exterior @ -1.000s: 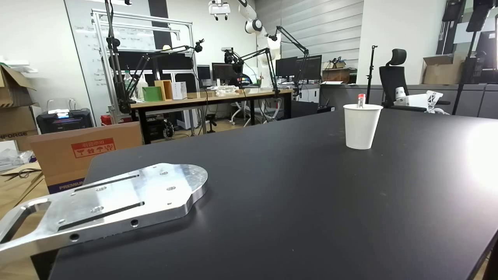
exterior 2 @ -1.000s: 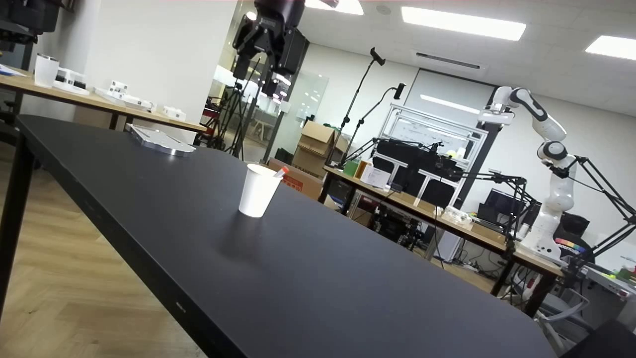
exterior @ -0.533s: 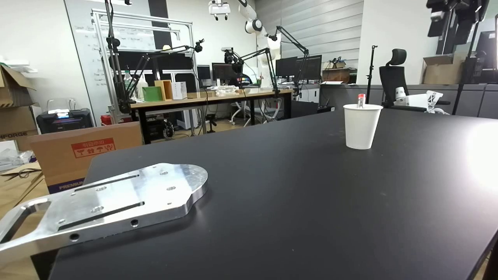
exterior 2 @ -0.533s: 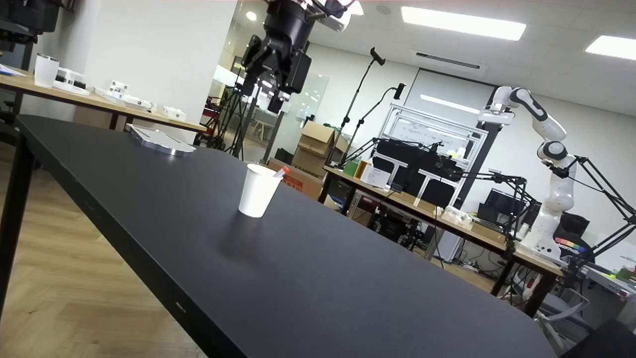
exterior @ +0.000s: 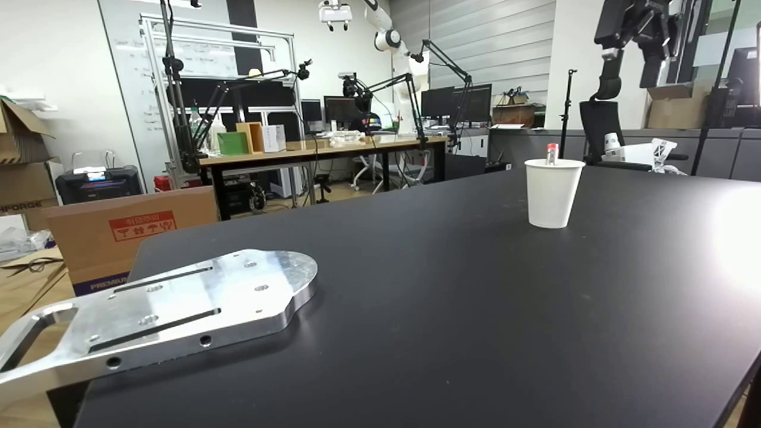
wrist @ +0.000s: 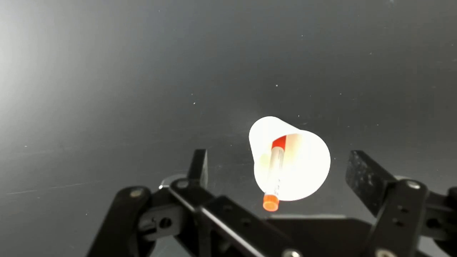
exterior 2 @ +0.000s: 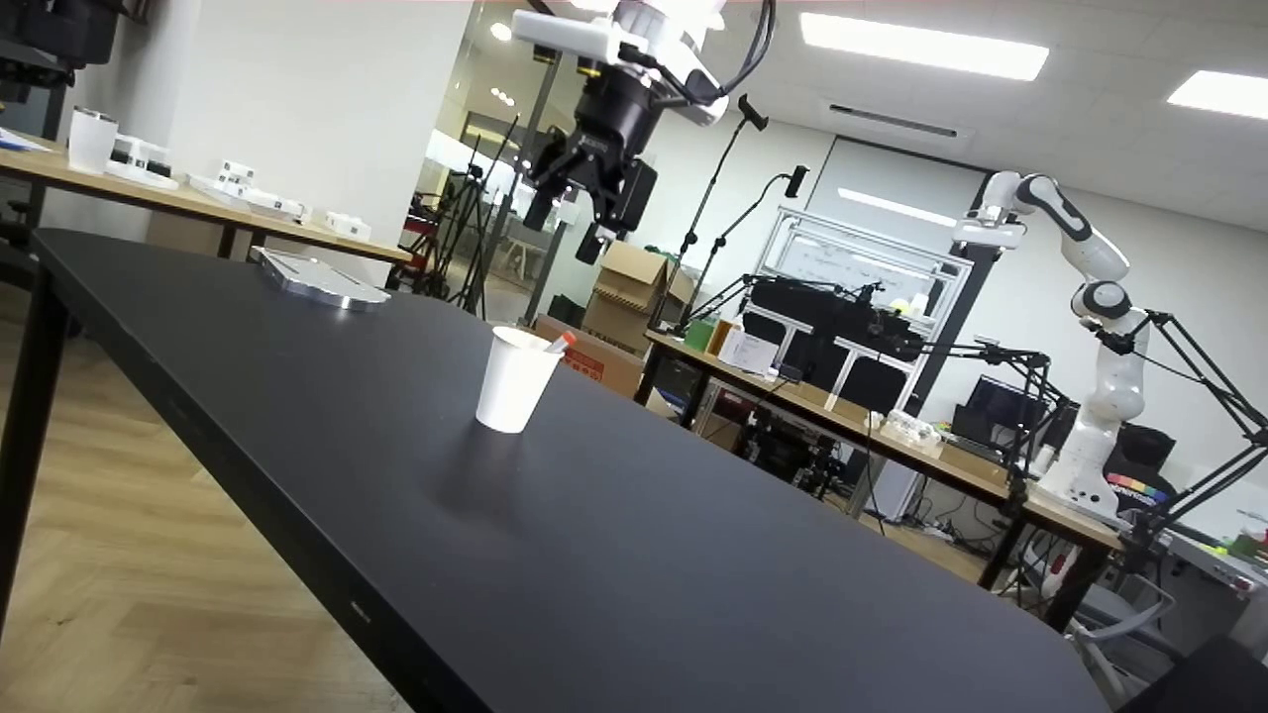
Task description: Remove the red marker from the white cup
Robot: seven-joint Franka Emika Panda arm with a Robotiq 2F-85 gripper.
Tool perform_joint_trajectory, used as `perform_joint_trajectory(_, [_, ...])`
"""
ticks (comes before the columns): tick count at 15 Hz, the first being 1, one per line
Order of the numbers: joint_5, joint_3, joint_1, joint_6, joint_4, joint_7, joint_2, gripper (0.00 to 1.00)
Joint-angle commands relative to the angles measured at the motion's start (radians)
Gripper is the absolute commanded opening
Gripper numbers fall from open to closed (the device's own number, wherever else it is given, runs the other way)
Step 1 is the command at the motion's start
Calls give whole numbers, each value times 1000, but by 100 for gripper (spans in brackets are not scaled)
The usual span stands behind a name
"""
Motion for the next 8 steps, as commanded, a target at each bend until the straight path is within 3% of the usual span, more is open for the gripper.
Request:
perform_joint_trajectory(1, [7, 15, -10, -73, 159, 38, 118, 100])
perform_joint_trajectory(8, [53, 32, -20, -175, 382, 62, 316, 100])
